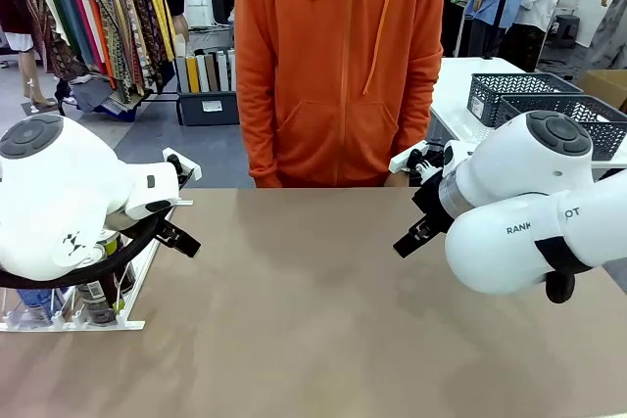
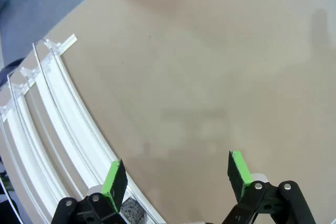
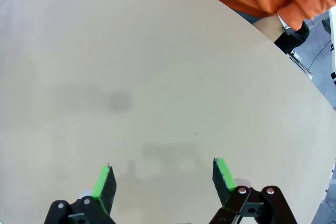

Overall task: Retrieve and store the cans from the dispenser.
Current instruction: Pick up one can from the Automatic Can Dispenser and place it in the middle of the table.

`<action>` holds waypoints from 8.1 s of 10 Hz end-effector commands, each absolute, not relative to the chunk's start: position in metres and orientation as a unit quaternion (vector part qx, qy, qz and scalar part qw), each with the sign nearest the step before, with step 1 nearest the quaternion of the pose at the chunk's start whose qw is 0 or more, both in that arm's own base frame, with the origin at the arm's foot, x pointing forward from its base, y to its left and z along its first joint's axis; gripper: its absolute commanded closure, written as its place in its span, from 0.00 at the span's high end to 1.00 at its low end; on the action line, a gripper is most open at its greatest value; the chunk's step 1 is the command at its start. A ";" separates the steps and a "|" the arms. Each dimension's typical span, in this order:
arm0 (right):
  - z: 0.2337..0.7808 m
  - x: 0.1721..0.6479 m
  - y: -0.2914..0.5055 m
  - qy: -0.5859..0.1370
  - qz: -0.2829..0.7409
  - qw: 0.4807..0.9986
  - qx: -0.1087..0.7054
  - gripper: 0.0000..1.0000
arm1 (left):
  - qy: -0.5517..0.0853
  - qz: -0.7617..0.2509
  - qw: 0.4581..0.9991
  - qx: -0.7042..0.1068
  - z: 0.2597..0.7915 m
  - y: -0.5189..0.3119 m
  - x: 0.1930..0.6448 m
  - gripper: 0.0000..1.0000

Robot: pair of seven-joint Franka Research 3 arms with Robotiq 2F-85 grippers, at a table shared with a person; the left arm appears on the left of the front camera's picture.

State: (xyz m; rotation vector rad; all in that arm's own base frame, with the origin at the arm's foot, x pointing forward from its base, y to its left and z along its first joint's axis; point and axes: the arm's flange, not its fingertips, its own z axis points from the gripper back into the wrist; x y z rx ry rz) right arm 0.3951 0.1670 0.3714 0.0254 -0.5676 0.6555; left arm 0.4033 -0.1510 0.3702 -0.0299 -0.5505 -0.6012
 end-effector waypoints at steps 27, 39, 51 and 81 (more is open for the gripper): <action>0.459 0.264 -0.244 -0.348 -0.227 0.687 0.596 1.00 | -0.351 0.084 0.883 -0.299 0.562 0.119 0.266 1.00; 0.459 0.264 -0.244 -0.348 -0.227 0.687 0.596 1.00 | -0.243 -0.072 0.963 -0.091 0.528 -0.044 0.321 1.00; 0.459 0.264 -0.244 -0.348 -0.227 0.687 0.596 1.00 | -0.086 -0.019 0.993 -0.082 0.421 -0.045 0.342 1.00; 0.459 0.264 -0.244 -0.348 -0.227 0.687 0.596 1.00 | -0.144 -0.071 0.984 -0.072 0.586 -0.060 0.236 0.00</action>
